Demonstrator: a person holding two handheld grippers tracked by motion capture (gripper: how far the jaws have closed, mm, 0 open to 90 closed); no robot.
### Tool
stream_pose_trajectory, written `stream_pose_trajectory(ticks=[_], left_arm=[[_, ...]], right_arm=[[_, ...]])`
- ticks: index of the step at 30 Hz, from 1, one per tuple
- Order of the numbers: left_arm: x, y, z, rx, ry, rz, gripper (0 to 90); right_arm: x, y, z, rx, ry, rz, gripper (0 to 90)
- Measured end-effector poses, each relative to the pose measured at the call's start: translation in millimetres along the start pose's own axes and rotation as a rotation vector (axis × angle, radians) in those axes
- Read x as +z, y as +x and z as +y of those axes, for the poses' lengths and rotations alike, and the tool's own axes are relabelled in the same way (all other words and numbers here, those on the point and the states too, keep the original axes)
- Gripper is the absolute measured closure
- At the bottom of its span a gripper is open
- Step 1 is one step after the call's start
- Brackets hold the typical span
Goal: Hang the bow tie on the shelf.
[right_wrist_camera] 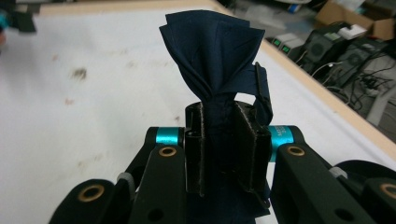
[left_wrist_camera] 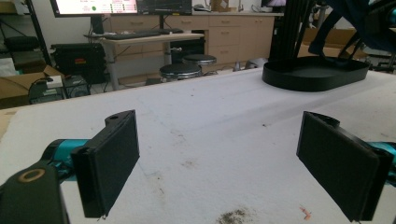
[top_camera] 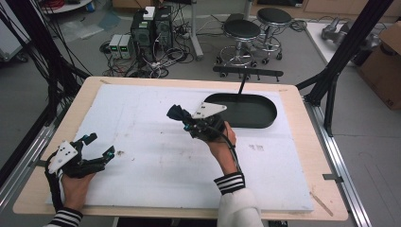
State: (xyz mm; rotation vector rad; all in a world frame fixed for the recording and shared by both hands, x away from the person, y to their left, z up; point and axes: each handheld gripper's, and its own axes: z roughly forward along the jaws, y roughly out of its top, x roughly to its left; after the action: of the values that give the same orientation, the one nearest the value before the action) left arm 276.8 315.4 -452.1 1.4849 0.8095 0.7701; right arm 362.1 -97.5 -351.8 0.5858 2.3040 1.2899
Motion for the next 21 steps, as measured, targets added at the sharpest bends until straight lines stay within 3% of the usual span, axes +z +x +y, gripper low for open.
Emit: stream_pose_trajectory(ticks=[2,10,12,15,17,21], left_arm=[[0.0,0.0,0.0,0.000,0.000,0.000,13.4],[0.0,0.0,0.0,0.001,0.000,0.000,13.4],[0.0,0.0,0.0,0.001,0.000,0.000,13.4],[0.0,0.0,0.1,0.001,0.001,0.000,13.4],[0.0,0.0,0.0,0.001,0.000,0.000,13.4],[-0.1,0.0,0.0,0.001,0.000,0.000,13.4]], right_arm=[[-7.0,-5.0,-0.3,0.026,-0.039,-0.046,74.5],[-26.8,-19.3,-3.4,0.127,-0.158,-0.139,74.6],[-31.6,-24.7,-6.0,0.156,-0.178,-0.149,74.6],[-37.9,-30.6,-9.5,0.188,-0.193,-0.198,74.5],[-43.3,-35.3,-11.6,0.216,-0.233,-0.225,74.6],[-47.1,-38.8,-13.0,0.234,-0.247,-0.255,74.6]])
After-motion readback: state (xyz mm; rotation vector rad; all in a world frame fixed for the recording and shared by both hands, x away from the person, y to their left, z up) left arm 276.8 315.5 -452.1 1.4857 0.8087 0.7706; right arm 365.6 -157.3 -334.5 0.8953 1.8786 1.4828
